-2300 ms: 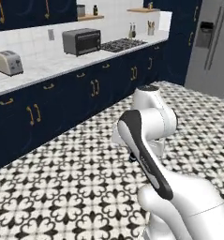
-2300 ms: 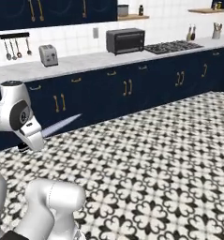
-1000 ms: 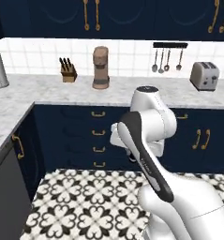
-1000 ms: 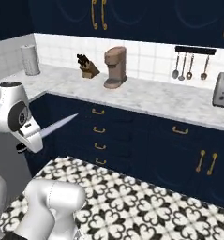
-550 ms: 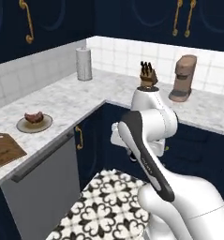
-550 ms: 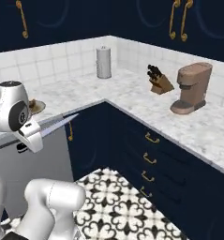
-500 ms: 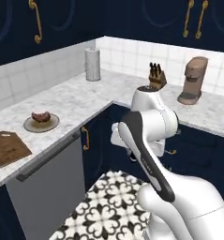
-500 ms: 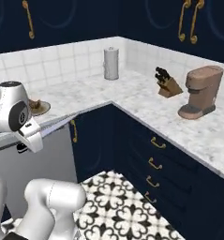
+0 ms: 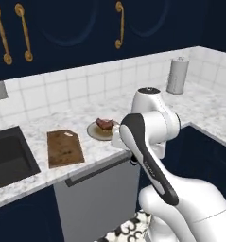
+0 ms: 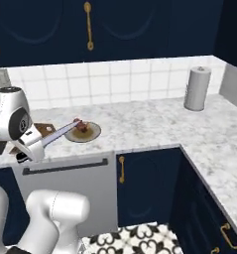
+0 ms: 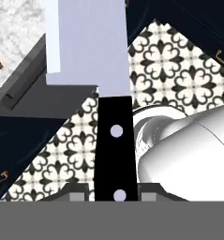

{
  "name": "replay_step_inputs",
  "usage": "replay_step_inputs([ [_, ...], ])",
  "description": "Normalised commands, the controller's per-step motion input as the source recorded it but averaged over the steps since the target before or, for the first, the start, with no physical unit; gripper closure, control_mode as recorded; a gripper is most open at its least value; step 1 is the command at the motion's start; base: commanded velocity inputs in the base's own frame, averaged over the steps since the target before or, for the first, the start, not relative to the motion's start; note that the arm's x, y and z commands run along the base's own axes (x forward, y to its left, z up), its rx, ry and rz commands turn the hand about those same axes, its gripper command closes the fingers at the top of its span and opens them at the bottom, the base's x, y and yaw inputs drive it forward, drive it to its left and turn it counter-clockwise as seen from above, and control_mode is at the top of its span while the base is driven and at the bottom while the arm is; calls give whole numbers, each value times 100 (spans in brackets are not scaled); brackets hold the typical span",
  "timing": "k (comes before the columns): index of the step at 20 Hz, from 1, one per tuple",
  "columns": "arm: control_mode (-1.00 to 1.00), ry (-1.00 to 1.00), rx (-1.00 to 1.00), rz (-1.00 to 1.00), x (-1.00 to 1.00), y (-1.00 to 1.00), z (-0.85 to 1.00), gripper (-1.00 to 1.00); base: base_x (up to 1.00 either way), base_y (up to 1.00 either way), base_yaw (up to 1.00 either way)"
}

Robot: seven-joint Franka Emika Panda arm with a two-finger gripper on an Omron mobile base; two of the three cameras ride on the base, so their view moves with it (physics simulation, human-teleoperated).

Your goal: Pick up the knife from the drawer and place it on the cutting board. Then place the meat from the plate to the cutting board.

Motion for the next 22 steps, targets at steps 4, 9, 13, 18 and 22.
replay_step_inputs([
  [4, 100, 0, 0, 0, 0, 0, 0, 100, 72, -1, 39],
  [9, 100, 0, 0, 0, 0, 0, 0, 100, 48, 7, 34],
  [13, -100, 3, 1, 6, 12, 0, 0, 100, 44, 6, 21],
  [18, -100, 26, 0, 20, 100, 32, -57, 100, 0, 0, 0],
  [22, -100, 26, -7, 17, 100, 50, -91, 100, 0, 0, 0],
])
